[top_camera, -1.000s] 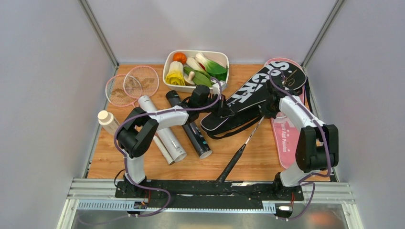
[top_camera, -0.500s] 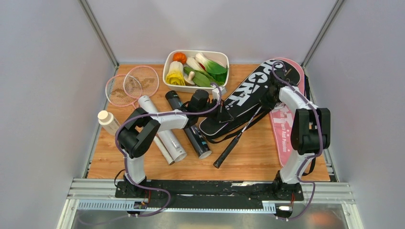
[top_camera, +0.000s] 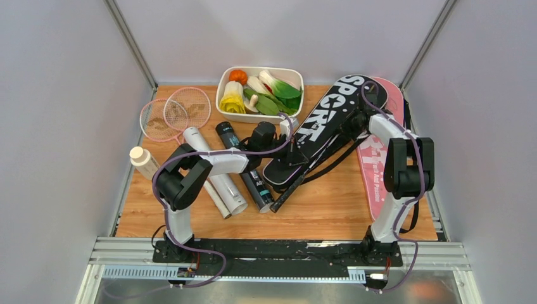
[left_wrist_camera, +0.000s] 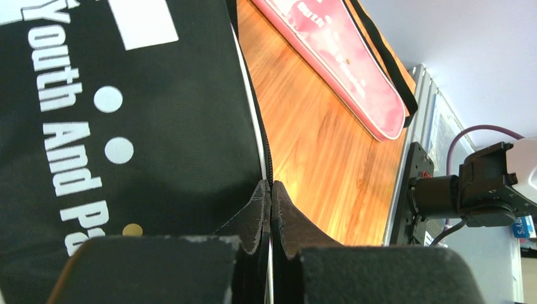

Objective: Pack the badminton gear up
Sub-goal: Place the shuttlecock in the racket bag.

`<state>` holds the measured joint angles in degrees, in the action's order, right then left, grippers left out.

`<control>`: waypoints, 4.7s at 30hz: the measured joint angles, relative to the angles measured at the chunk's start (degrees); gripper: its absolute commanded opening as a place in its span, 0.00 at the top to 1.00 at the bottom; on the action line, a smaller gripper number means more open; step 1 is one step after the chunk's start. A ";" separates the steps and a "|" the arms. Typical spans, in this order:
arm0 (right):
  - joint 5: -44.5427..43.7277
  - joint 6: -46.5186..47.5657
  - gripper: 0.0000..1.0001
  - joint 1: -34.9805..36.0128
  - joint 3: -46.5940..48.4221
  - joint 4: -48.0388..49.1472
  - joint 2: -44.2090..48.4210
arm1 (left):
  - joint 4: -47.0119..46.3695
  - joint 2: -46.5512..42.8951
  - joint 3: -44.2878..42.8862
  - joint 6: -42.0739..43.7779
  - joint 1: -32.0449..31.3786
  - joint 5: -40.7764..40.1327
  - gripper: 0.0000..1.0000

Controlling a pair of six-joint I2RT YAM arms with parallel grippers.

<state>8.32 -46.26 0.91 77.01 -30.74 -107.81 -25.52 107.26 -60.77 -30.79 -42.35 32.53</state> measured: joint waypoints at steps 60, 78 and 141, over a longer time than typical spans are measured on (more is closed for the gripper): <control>22.10 -5.16 1.00 -2.12 -41.66 54.14 15.37 | 1.20 0.66 -0.98 -1.07 -1.51 -0.02 1.00; 13.60 -16.65 1.00 -2.12 -36.30 66.16 4.59 | -0.22 0.61 0.87 -2.08 -2.25 -0.20 1.00; 5.62 5.20 0.06 -2.43 -33.22 26.88 27.89 | 3.04 0.79 1.86 -0.37 -7.17 -7.28 0.47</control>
<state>13.93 -41.06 -1.52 43.79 -3.86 -79.92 -22.48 108.05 -58.92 -31.16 -49.52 25.26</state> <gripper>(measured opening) 0.964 0.524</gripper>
